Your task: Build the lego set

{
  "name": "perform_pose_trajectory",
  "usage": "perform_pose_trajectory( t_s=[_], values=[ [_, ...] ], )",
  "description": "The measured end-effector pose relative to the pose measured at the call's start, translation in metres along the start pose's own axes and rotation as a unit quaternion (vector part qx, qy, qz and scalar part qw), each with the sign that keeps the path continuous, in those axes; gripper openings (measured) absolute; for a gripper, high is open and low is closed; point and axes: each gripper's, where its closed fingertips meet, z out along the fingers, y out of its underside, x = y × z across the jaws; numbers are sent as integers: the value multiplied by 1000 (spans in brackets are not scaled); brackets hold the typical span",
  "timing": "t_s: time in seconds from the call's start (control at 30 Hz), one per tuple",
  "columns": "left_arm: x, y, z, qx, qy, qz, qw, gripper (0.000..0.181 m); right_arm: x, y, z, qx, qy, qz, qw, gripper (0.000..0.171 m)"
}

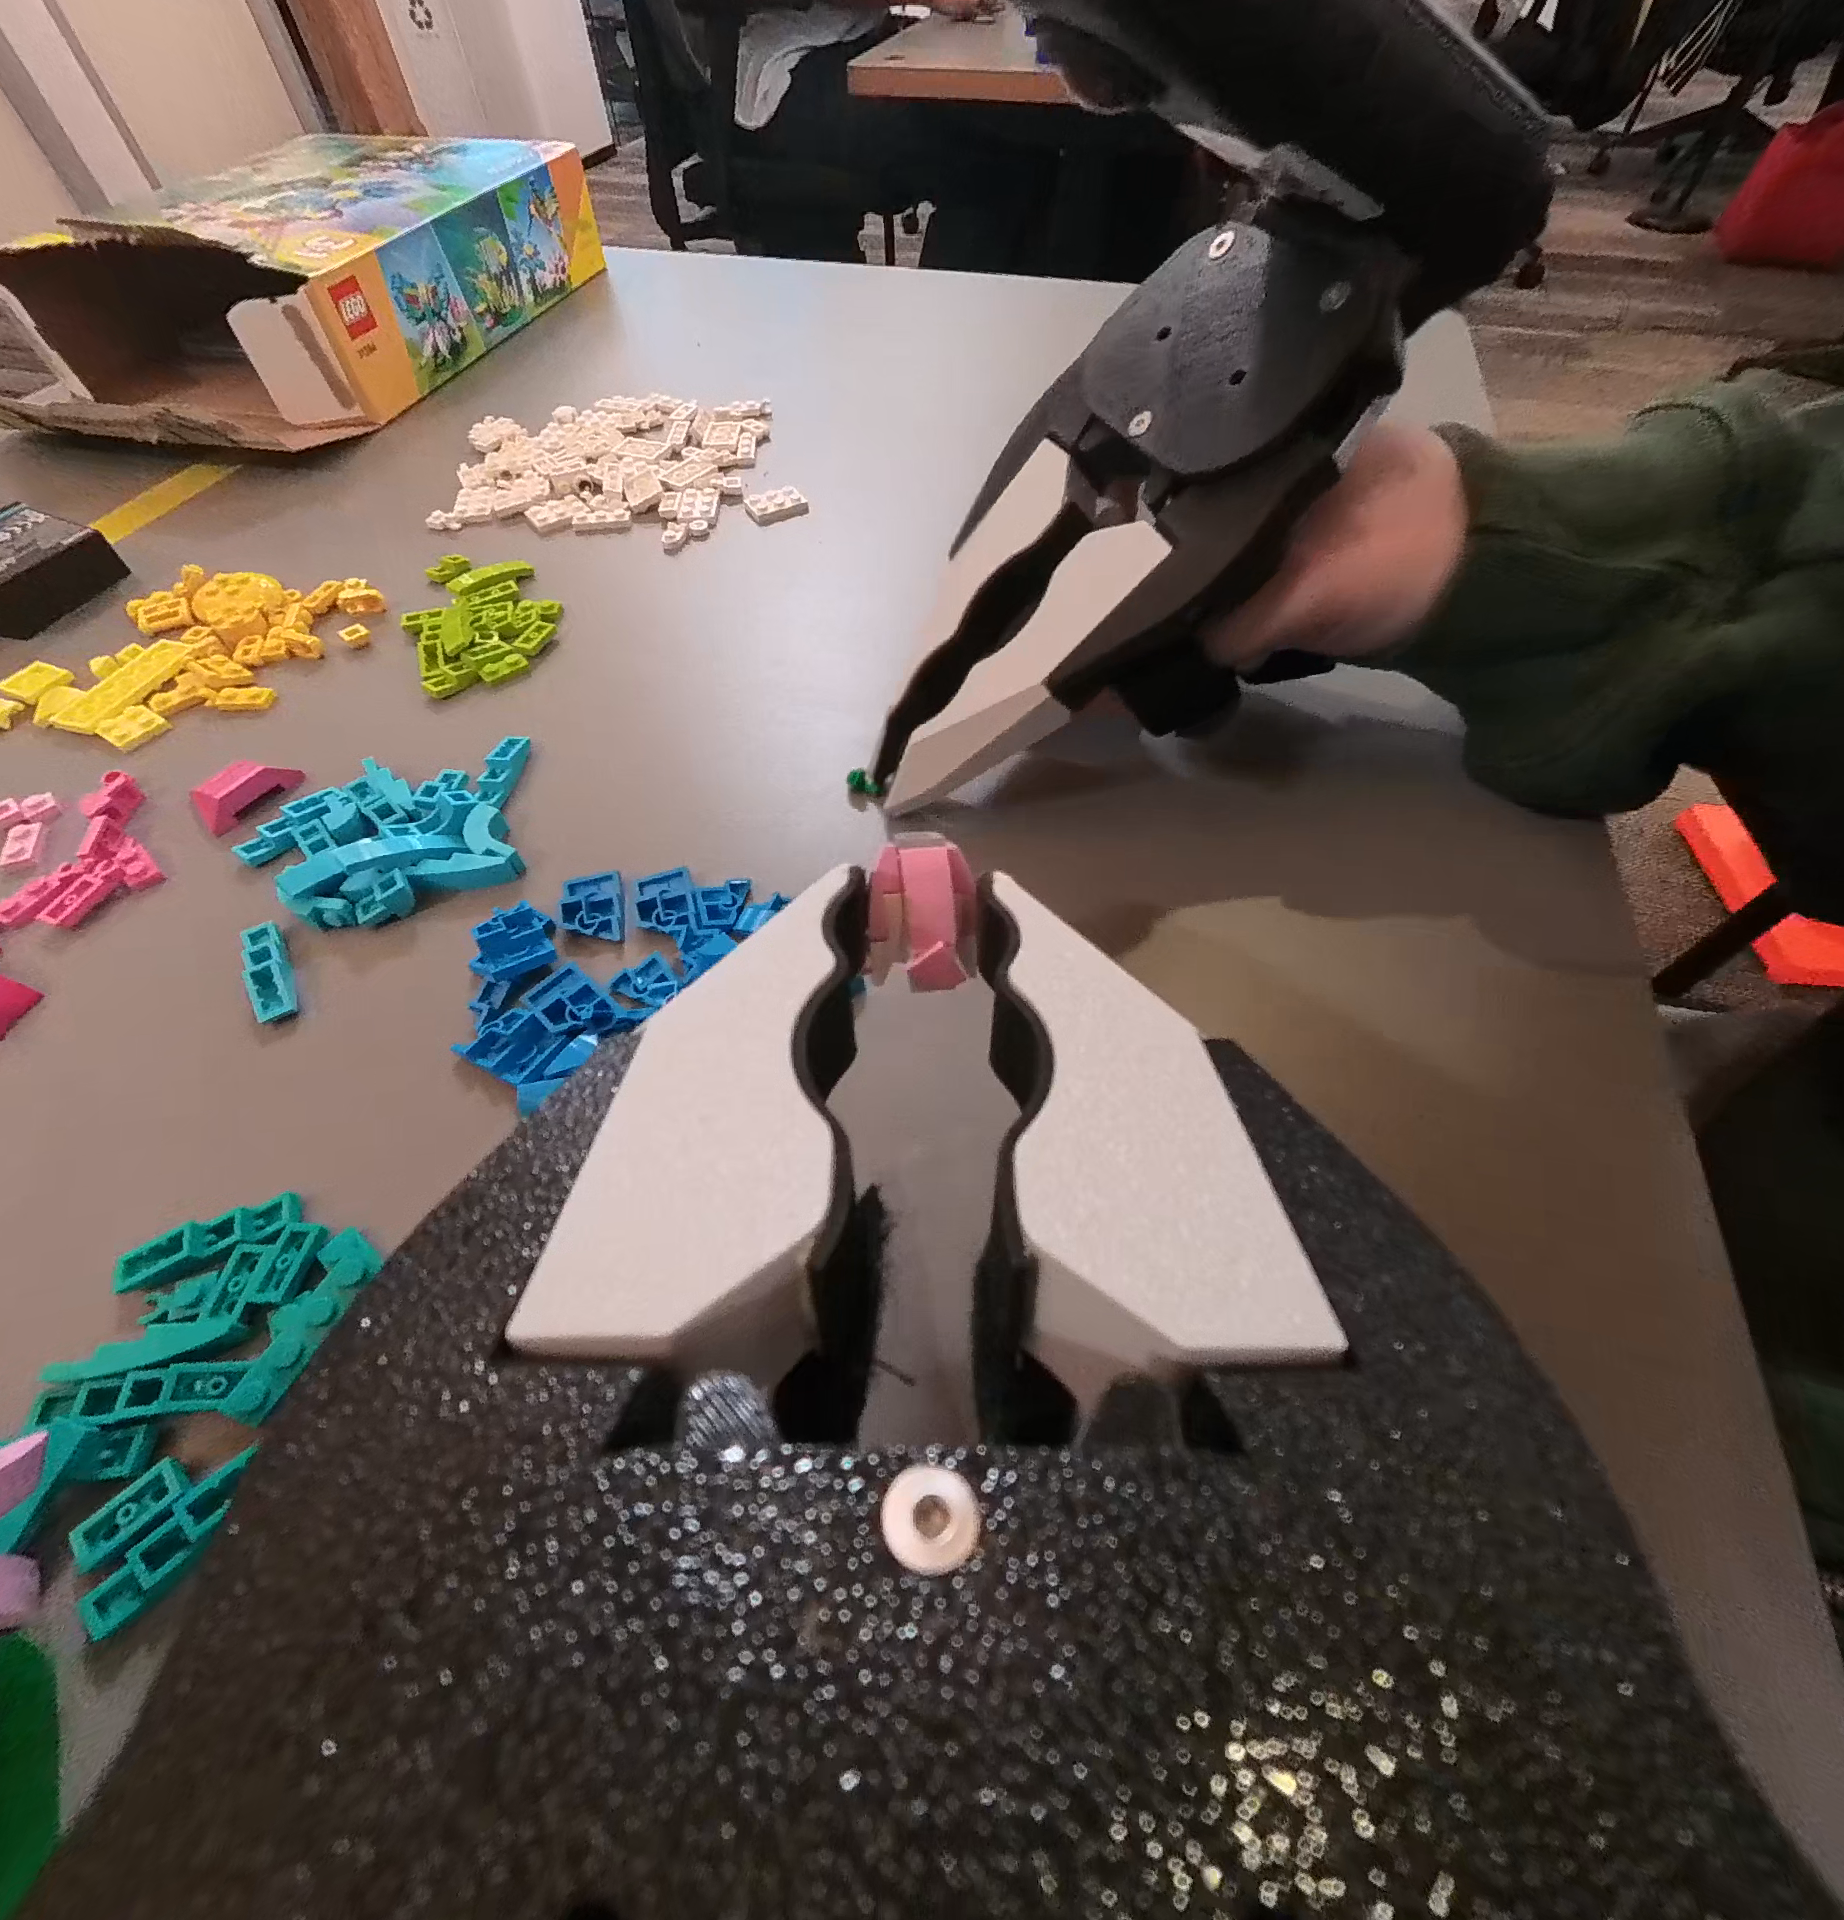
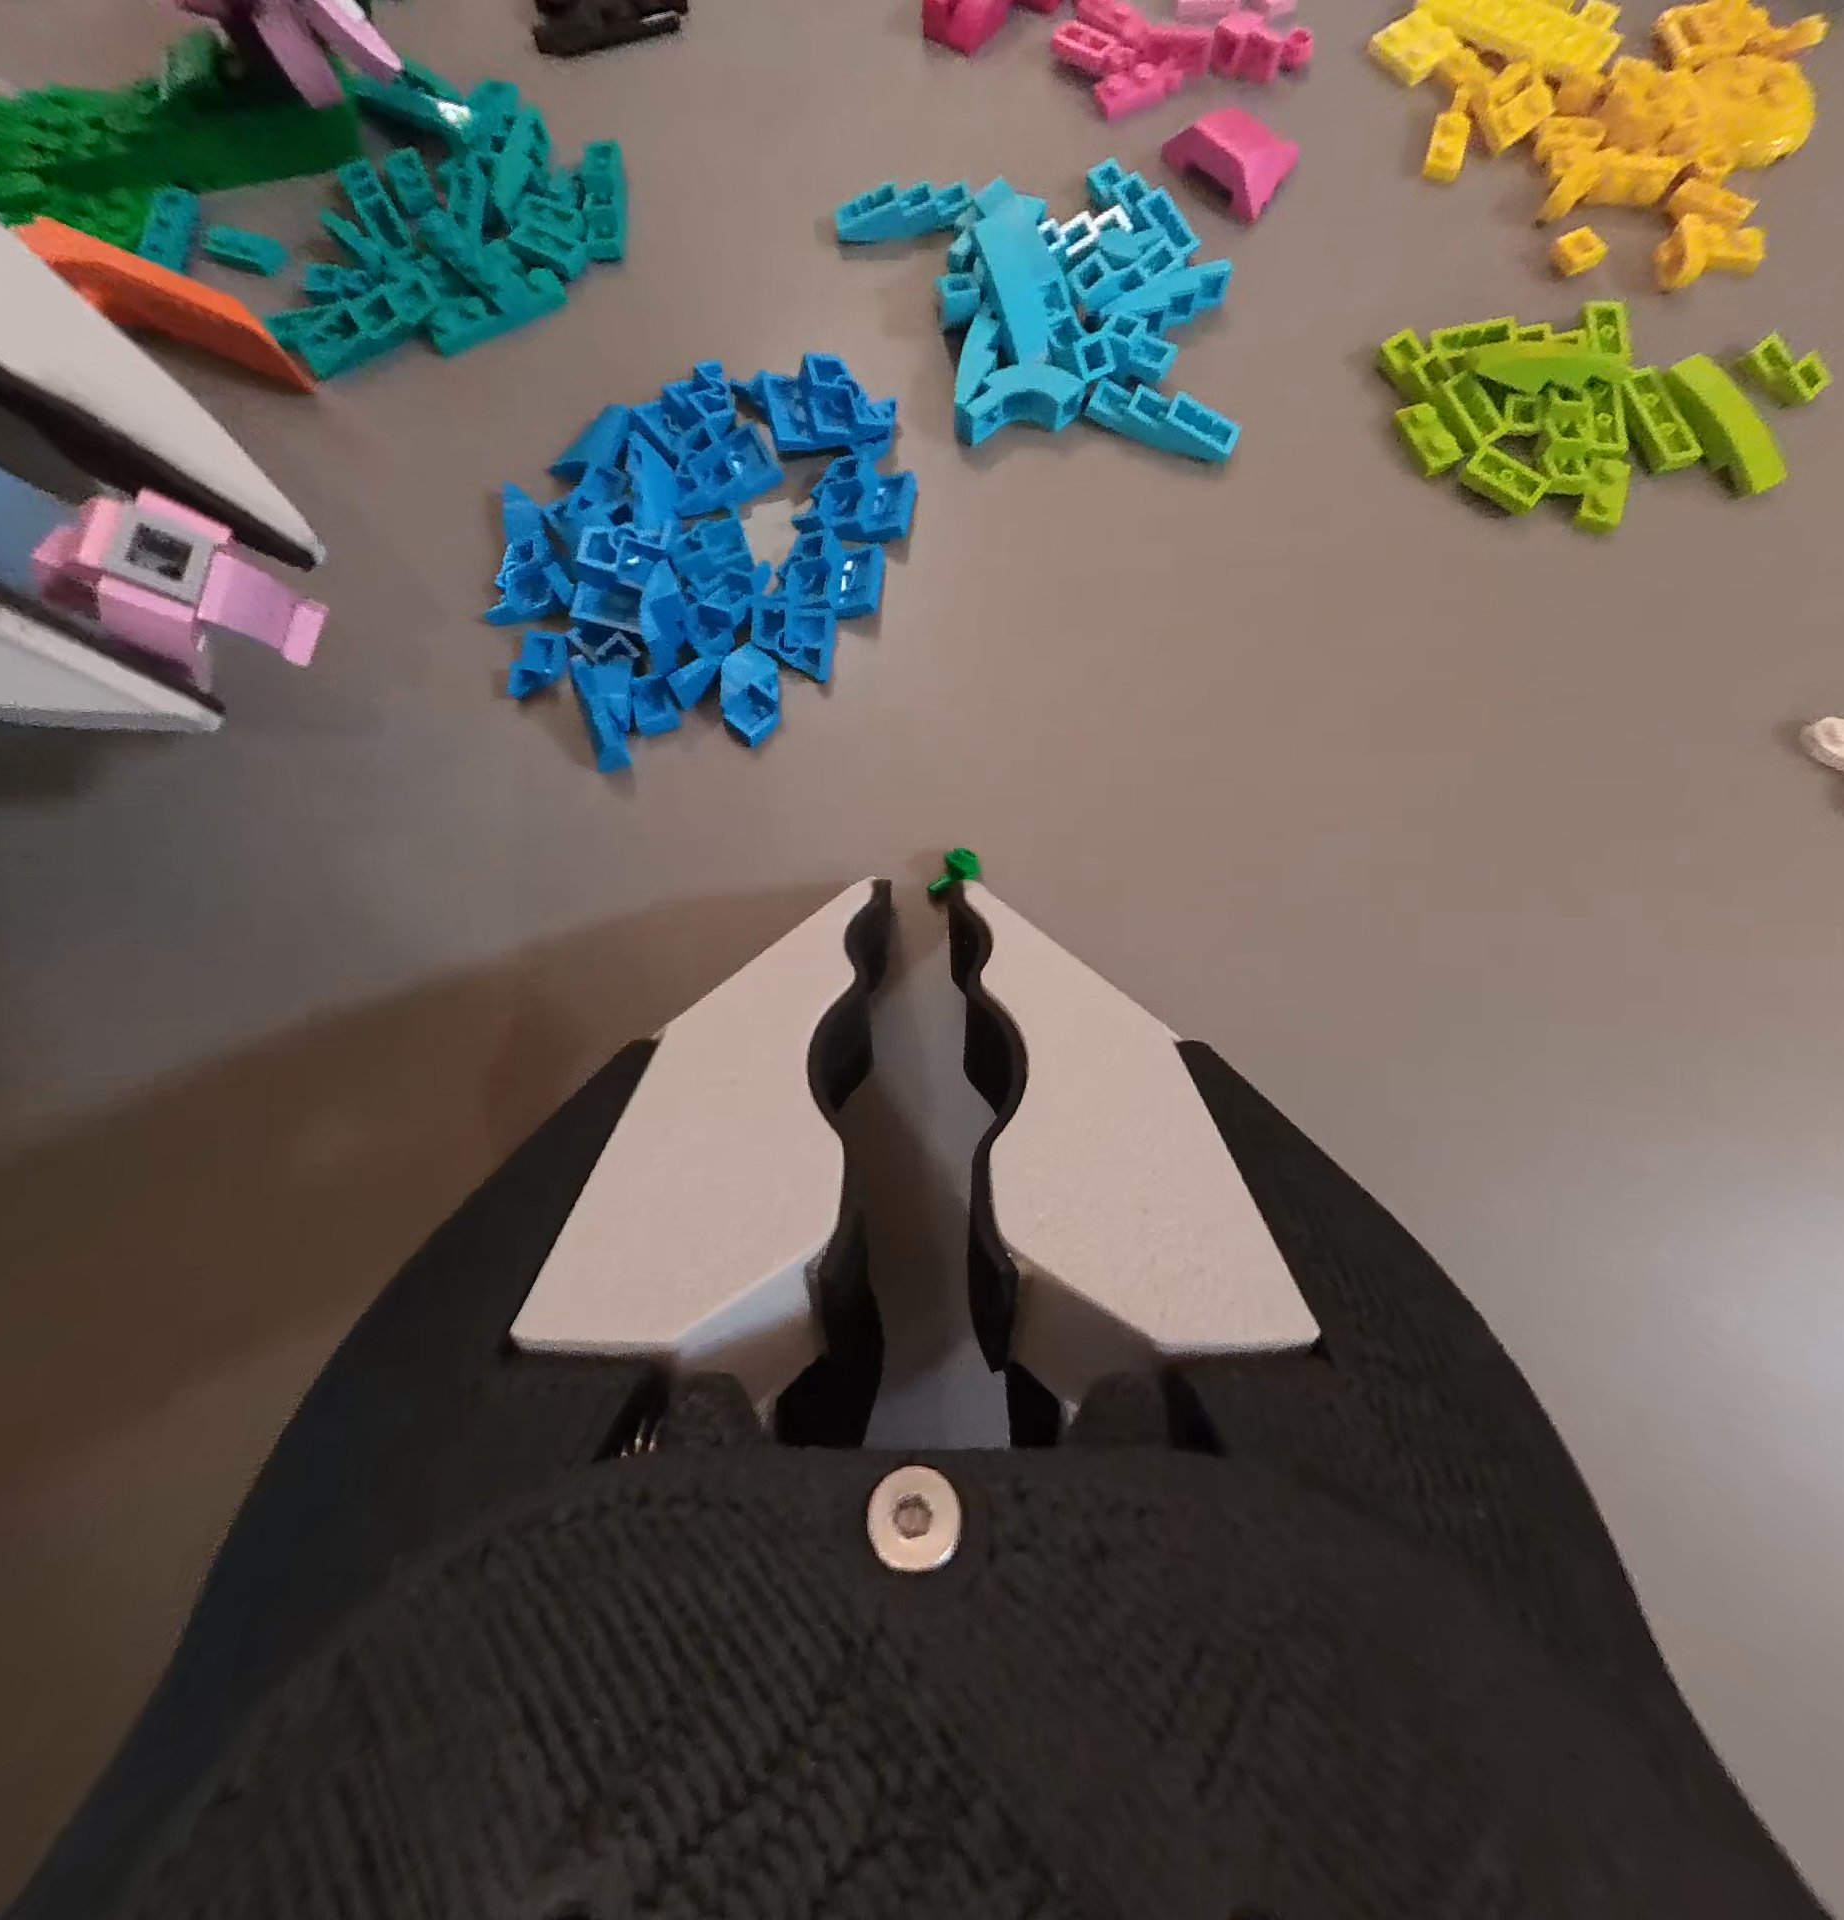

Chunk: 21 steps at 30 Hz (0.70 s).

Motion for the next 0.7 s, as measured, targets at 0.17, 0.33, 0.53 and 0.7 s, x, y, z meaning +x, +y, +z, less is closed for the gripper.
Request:
perform_pose_trajectory(
  t_s=[0.17, 0.33, 0.53, 0.7],
  values=[
    [0, 0, 0, 0, 0, 1, 1000, 19, 5, -2, 3, 6, 9, 4, 1000, 8],
    [0, 0, 0, -2, 1, 1, 1000, 19, 7, -5, 5, 12, 12, 3, 1000, 7],
    [1, 1, 1, -4, 1, 0, 1000, 19, 7, -6, 6, 22, 17, -18, 999, 5],
    [0, 2, 1, -5, 1, 0, 1000, 19, 7, -5, 6, 24, 21, -53, 998, 4]
  ],
)
